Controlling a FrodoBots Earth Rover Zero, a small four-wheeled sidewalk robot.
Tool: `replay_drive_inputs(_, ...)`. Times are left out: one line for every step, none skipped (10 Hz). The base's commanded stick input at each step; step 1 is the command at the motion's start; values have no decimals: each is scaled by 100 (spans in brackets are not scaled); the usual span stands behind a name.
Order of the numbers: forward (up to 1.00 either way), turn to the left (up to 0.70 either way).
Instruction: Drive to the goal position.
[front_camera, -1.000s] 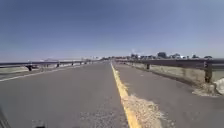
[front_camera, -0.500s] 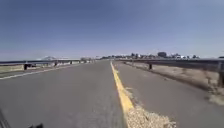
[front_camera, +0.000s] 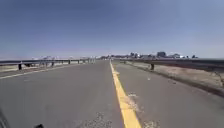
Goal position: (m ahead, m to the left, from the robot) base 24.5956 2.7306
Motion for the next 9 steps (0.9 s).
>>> replay_drive_inputs(85,0)
replay_drive_inputs(85,0)
replay_drive_inputs(85,0)
replay_drive_inputs(85,0)
replay_drive_inputs(85,0)
replay_drive_inputs(85,0)
replay_drive_inputs(85,0)
replay_drive_inputs(85,0)
replay_drive_inputs(85,0)
